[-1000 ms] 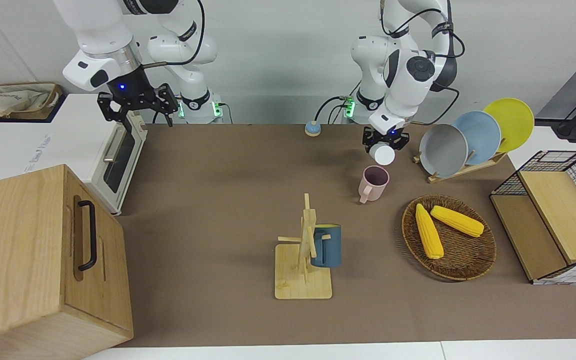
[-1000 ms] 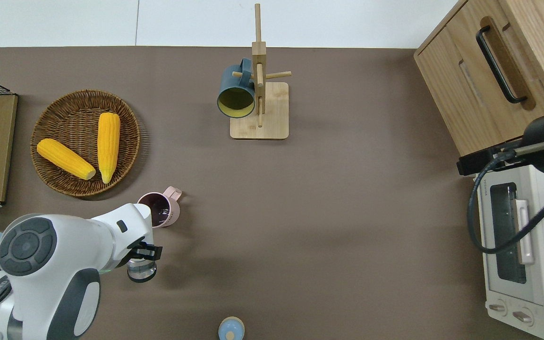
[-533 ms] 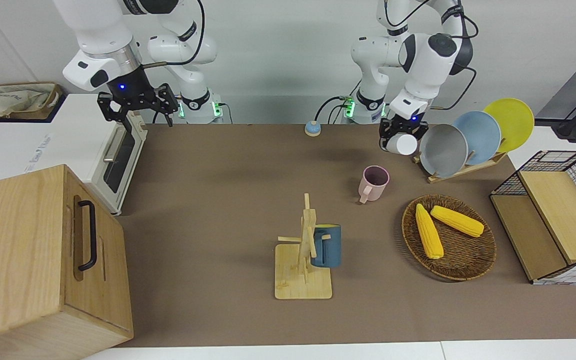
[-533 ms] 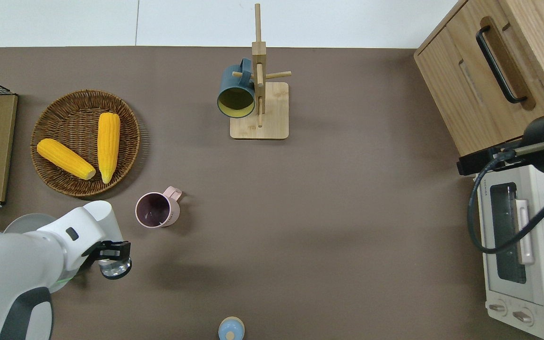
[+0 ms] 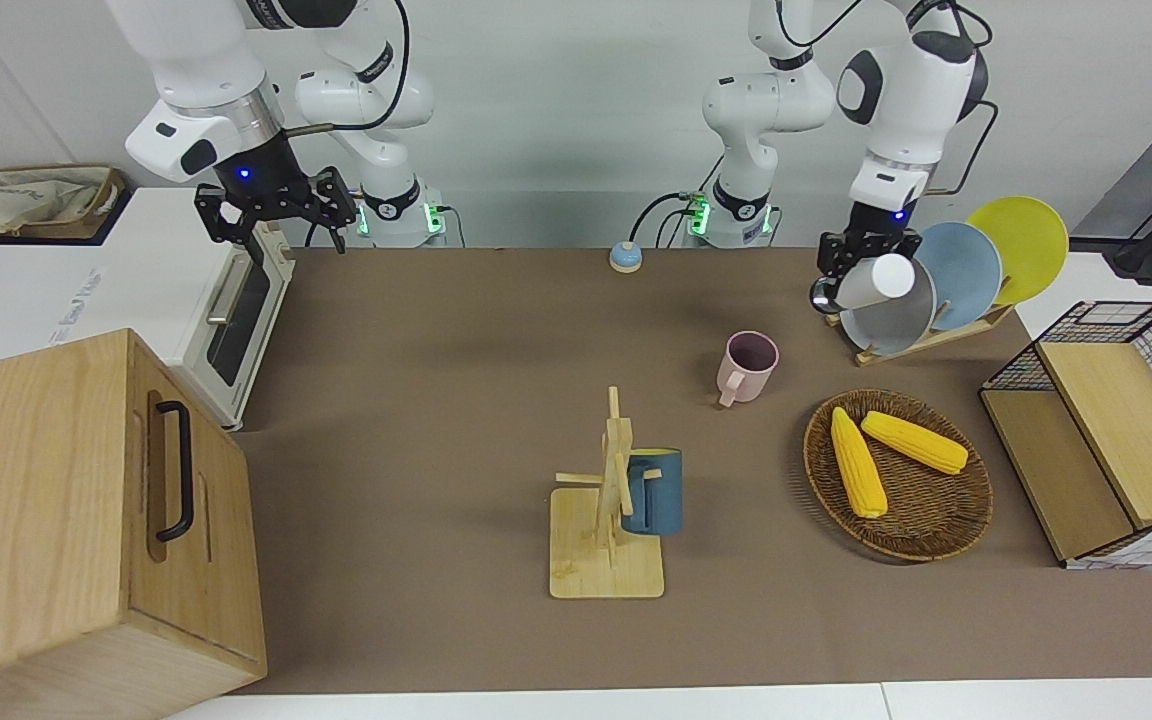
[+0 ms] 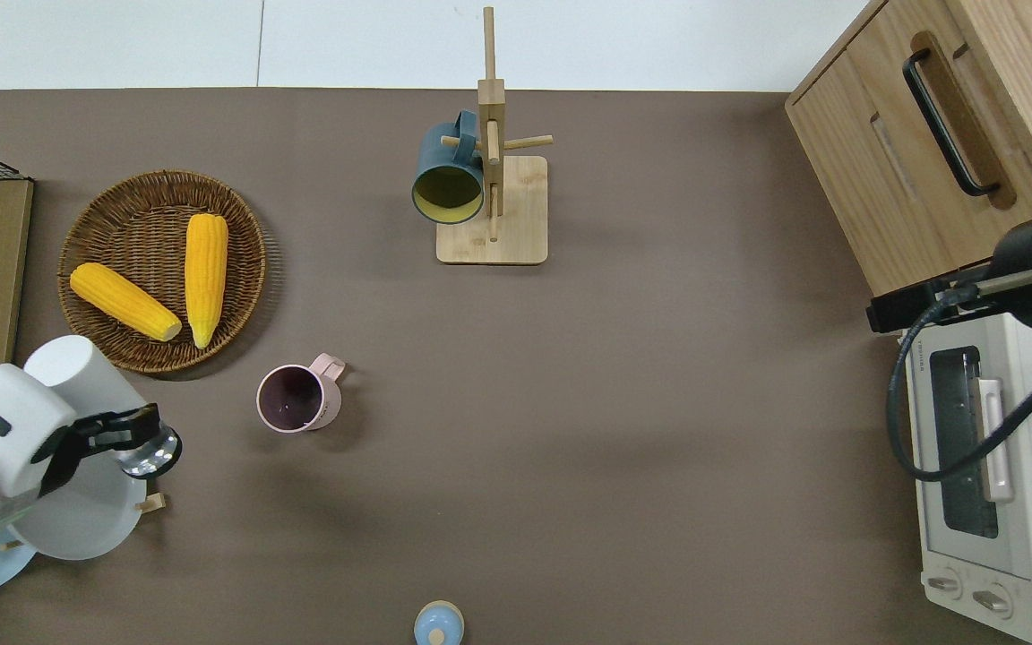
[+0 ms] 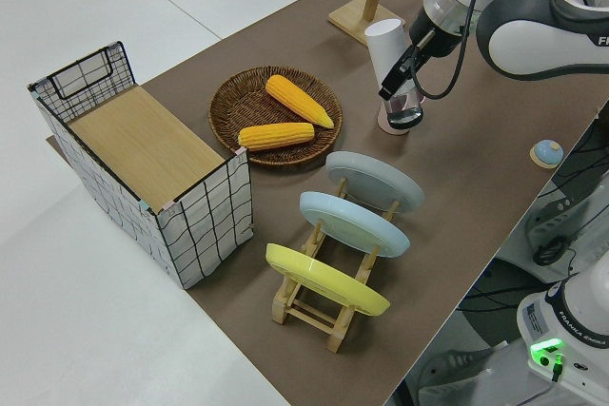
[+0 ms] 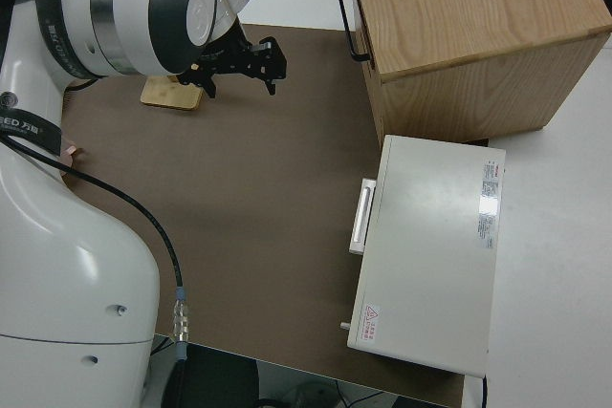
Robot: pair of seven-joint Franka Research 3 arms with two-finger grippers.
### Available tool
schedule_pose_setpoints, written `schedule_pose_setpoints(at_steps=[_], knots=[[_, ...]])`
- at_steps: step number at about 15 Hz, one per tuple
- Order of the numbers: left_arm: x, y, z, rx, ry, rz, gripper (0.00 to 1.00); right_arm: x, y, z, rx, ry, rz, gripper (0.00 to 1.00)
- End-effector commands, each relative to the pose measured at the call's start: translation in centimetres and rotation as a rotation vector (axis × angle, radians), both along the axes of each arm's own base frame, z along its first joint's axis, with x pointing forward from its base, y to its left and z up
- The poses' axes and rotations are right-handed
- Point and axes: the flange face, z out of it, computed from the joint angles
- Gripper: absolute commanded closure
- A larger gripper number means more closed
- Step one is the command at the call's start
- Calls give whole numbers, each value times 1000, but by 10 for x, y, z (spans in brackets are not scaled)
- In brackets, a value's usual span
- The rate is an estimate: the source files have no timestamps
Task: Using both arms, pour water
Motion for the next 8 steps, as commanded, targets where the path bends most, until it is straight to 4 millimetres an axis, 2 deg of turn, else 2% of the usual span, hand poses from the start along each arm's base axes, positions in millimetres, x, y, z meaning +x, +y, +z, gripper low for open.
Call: schedule_pose_setpoints(at_steps=[1,8], knots=[[30,27,54,26,-92,78,925,-2,-1,4,-3,-14,-2,13],[71,93,118,70,-201,177,925,-2,-1,4,-3,-14,-2,13]])
